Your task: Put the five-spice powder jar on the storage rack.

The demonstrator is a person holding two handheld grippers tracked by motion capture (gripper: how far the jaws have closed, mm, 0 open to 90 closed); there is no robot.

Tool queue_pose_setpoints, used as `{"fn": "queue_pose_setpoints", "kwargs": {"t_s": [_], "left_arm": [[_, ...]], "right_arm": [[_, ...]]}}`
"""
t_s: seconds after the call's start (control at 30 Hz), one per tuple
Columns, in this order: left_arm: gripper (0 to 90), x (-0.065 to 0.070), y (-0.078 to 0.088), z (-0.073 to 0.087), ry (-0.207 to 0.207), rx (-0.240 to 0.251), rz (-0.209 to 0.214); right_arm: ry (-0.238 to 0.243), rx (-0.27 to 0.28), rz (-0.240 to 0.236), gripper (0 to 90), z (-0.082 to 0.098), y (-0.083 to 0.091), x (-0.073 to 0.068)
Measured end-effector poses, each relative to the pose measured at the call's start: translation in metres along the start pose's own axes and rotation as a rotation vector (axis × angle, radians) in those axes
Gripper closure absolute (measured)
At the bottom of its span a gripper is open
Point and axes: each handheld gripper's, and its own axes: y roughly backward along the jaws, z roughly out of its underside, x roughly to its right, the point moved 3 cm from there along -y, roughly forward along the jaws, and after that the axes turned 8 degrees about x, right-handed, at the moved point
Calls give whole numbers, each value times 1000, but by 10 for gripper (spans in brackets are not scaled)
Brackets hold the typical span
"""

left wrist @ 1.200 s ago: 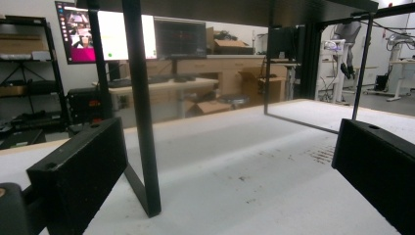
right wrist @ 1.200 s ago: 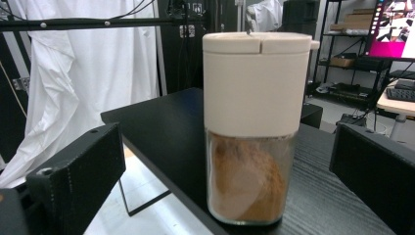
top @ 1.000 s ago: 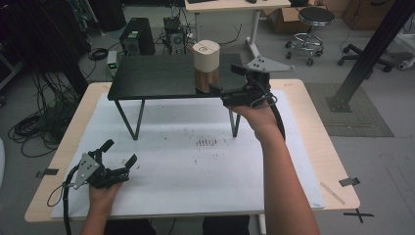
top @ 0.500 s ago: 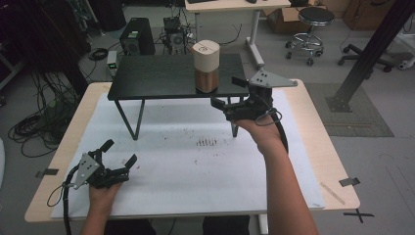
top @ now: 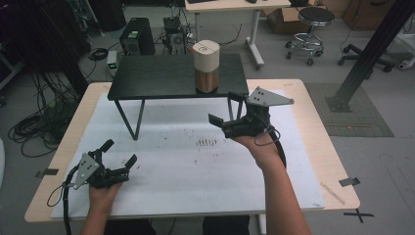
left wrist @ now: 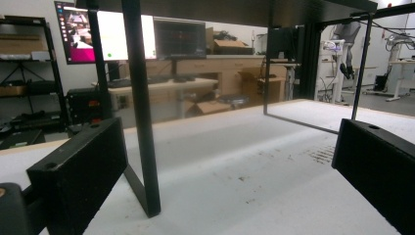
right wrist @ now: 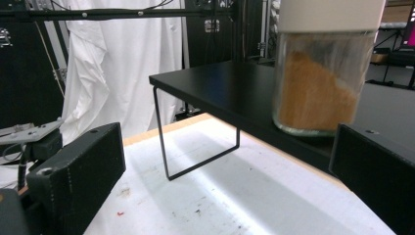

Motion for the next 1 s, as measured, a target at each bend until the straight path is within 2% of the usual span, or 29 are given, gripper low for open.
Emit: {"fn": "queue_pose_setpoints", "kwargs": {"t_s": [0.47,1.0], "left_arm": [[5,0,0,0,0,0,1],[5,0,0,0,-1,2,2]], "right_arm": [[-41,-6,9,0,35,15,-2],[-46,2,22,0,50,20,-2]]}}
